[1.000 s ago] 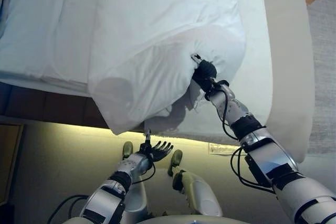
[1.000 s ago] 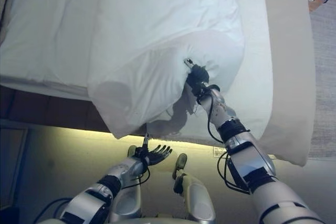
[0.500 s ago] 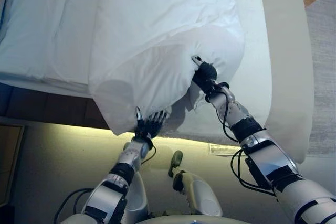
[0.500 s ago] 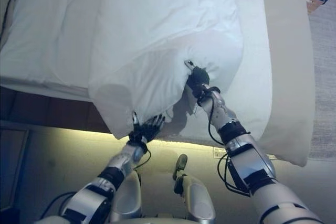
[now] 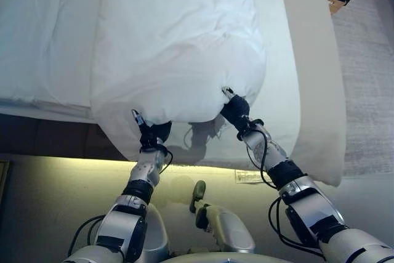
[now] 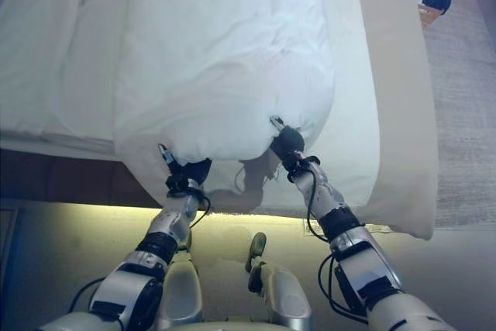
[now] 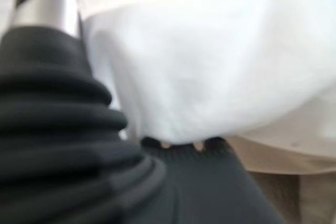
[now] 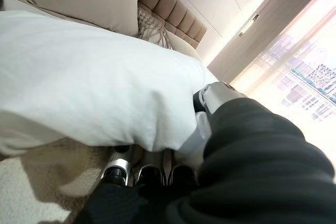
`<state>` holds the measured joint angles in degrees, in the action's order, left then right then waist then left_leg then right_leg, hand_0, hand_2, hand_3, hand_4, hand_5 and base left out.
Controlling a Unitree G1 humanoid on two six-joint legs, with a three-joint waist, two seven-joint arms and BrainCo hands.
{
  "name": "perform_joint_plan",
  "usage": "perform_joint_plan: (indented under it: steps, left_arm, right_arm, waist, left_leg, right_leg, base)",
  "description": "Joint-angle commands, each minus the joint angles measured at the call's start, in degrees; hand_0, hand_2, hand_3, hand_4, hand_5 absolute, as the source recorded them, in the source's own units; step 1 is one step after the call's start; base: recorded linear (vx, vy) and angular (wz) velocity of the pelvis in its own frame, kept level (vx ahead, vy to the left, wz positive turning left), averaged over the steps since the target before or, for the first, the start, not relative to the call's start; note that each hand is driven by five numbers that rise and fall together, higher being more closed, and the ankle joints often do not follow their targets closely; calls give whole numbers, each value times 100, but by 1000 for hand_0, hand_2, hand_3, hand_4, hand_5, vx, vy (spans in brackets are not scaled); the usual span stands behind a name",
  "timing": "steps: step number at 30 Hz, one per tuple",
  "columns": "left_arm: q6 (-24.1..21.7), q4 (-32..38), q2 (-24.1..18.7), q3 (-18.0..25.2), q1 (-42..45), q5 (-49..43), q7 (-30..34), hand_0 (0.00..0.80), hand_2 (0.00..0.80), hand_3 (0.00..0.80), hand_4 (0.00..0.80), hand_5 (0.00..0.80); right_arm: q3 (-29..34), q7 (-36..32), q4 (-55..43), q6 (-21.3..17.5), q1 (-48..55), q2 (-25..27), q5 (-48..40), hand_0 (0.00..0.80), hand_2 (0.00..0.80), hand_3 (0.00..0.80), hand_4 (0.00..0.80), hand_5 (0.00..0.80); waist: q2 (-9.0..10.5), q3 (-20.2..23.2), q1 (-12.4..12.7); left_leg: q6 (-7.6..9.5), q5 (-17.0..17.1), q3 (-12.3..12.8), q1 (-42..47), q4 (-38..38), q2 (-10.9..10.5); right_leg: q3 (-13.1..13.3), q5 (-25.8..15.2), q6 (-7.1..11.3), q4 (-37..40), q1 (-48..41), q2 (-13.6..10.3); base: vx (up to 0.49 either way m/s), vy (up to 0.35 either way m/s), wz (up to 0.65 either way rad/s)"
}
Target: Make the bed neatly
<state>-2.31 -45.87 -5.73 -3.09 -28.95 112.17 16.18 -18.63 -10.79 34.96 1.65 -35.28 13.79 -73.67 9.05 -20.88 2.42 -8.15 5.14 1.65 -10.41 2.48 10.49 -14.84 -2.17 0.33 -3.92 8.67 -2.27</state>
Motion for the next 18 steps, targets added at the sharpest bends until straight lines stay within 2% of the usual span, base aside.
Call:
perform_joint_plan:
  steps: [1, 9, 12, 13, 14, 18]
  left_arm:
    - [-39, 307, -234, 175, -574, 83, 258, 0, 0, 0, 0, 0]
    - [-103, 278, -353, 540, -191, 83, 200, 0, 0, 0, 0, 0]
    - [-164, 347, -371, 658, 190, 83, 184, 0, 0, 0, 0, 0]
    - [-189, 347, -370, 696, 348, 83, 170, 0, 0, 0, 0, 0]
    - [-178, 328, -393, 739, 466, 83, 172, 0, 0, 0, 0, 0]
    - [-115, 312, -395, 996, 1106, 83, 204, 0, 0, 0, 0, 0]
  right_arm:
    - [293, -578, -856, -40, 179, -190, 29, 800, 800, 800, 800, 800]
    - [331, -734, -944, 238, 742, -218, 262, 800, 800, 800, 800, 800]
    - [346, -939, -926, 510, 1237, -169, 727, 800, 800, 800, 800, 800]
    - [318, -945, -881, 614, 1446, -118, 1016, 775, 775, 775, 775, 775]
    - [299, -895, -851, 697, 1601, -55, 1200, 0, 0, 0, 0, 0]
    - [356, -1151, -664, 1214, 2446, 208, 1756, 0, 0, 0, 0, 0]
  waist:
    - [218, 575, 4]
    - [187, 882, 7]
    - [160, 1091, 21]
    - [141, 1180, 22]
    - [126, 1241, 19]
    - [0, 1502, 4]
  left_leg:
    - [179, -488, 185, 23, 40, -41]
    - [200, -496, 199, 414, -162, -86]
    - [212, -540, 204, 652, -236, -100]
    - [219, -548, 205, 754, -268, -115]
    - [220, -547, 214, 834, -295, -121]
    - [232, -553, 243, 1196, -430, -172]
  right_leg:
    - [167, 345, 338, -109, -105, -244]
    - [163, 351, 380, 63, -467, -281]
    - [156, 367, 423, 137, -687, -312]
    - [159, 368, 438, 162, -775, -327]
    - [160, 366, 448, 184, -842, -340]
    - [150, 382, 471, 274, -1153, -396]
  base:
    - [48, 14, 3]
    - [76, 39, 4]
    - [136, 60, 5]
    - [159, 89, 0]
    - [166, 103, -1]
    - [140, 126, -3]
